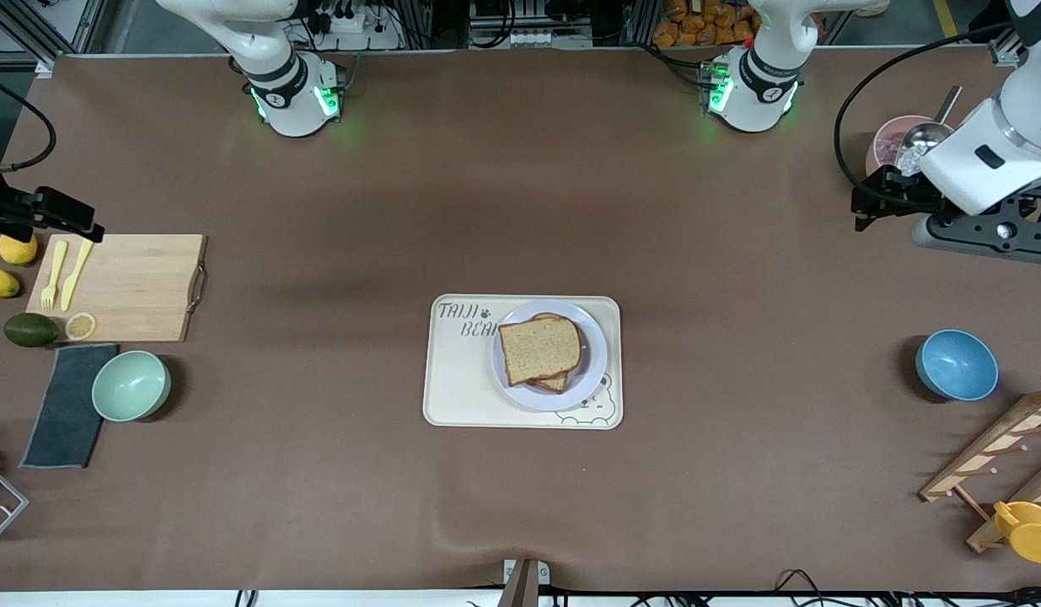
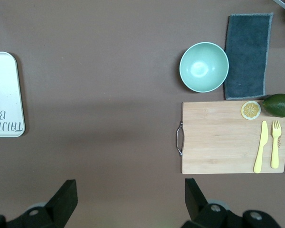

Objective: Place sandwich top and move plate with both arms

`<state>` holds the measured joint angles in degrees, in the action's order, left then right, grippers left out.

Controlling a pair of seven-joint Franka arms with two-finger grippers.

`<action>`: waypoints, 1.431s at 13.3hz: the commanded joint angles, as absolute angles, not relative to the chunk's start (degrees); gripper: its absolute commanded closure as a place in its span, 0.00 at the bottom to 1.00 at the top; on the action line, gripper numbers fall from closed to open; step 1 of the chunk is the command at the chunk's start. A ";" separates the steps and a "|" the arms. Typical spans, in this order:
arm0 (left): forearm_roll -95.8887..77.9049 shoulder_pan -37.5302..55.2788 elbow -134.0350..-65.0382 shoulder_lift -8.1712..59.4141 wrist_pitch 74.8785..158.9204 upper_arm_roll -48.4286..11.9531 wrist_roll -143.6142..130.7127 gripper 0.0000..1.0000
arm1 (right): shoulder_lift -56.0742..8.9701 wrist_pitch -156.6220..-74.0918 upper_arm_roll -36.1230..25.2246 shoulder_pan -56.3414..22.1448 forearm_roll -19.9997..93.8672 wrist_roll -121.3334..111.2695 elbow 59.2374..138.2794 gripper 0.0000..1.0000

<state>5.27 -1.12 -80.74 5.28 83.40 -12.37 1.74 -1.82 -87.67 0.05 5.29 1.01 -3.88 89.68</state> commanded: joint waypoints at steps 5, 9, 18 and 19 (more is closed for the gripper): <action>0.18 1.14 -84.81 -0.78 82.71 -5.28 1.41 0.00 | -1.14 -87.72 0.26 5.98 2.90 -3.08 90.44 0.00; -2.64 4.04 -85.25 -1.67 82.53 0.44 1.41 0.00 | -1.23 -87.98 0.35 5.54 2.90 -3.08 90.35 0.00; -2.81 3.69 -87.01 -3.96 81.30 0.44 -2.80 0.00 | -1.32 -88.07 0.35 5.54 2.90 -3.08 90.44 0.00; -3.16 3.69 -87.01 -3.87 81.30 0.35 -3.25 0.00 | -1.32 -88.07 0.35 5.36 2.90 -3.08 90.44 0.00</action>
